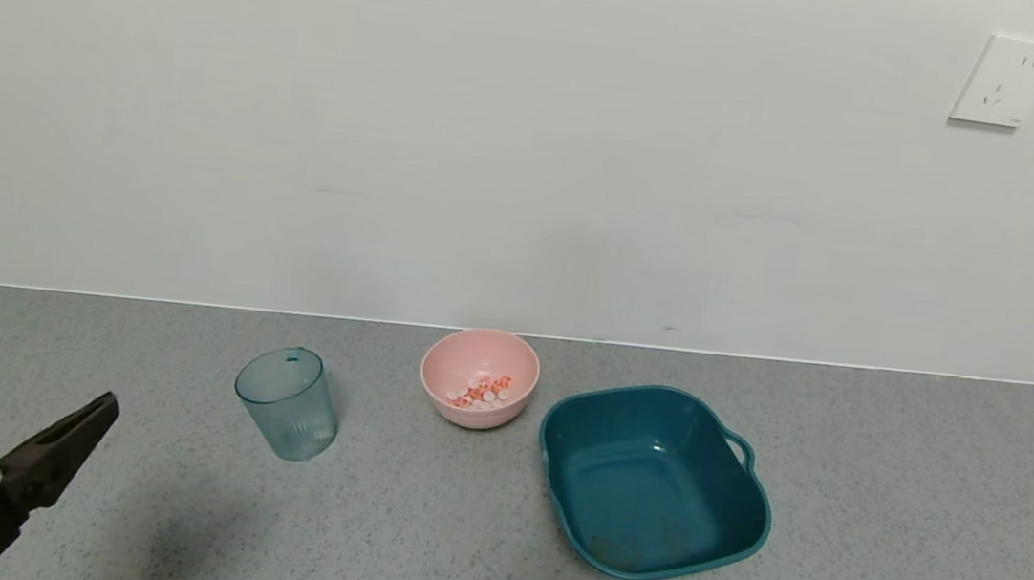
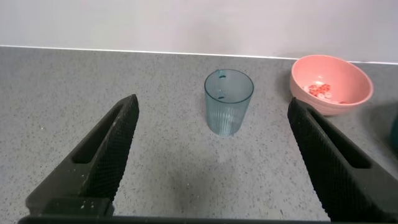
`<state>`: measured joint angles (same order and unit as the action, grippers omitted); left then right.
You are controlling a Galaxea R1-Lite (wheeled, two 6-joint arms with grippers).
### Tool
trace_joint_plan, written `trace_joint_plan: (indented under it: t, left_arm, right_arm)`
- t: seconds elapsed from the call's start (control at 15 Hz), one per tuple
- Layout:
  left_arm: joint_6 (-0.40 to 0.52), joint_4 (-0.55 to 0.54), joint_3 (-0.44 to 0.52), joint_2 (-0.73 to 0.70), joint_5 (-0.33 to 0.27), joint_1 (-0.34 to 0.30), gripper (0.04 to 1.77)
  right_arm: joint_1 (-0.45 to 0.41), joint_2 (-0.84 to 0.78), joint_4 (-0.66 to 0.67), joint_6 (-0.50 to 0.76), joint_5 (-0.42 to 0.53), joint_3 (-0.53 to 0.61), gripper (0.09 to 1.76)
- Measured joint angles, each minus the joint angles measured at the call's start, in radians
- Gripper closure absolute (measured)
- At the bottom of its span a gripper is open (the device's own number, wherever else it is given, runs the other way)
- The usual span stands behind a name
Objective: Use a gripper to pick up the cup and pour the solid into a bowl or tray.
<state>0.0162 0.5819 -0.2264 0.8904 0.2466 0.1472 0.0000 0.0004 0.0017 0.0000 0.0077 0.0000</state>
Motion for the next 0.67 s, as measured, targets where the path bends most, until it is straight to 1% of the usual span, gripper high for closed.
trace_joint_plan:
  t: [0.13,0.33,0.6,0.67]
  left_arm:
    - [0.002,-0.094,-0.009,-0.115,-0.04,-0.041,0.09]
    - [0.004,-0.191,-0.007,-0.272,-0.068,-0.103,0.09]
    - [0.004,-0.398,-0.026,-0.48,-0.114,-0.147,0.09]
    - [0.003,-0.433,-0.033,-0.524,-0.122,-0.153,0.09]
  right_arm:
    - [0.0,0.0,0.0,0.0,0.0,0.0,0.14]
    - [0.0,0.0,0.0,0.0,0.001,0.0,0.14]
    - [0.0,0.0,0.0,0.0,0.0,0.0,0.14]
    - [0.0,0.0,0.0,0.0,0.001,0.0,0.14]
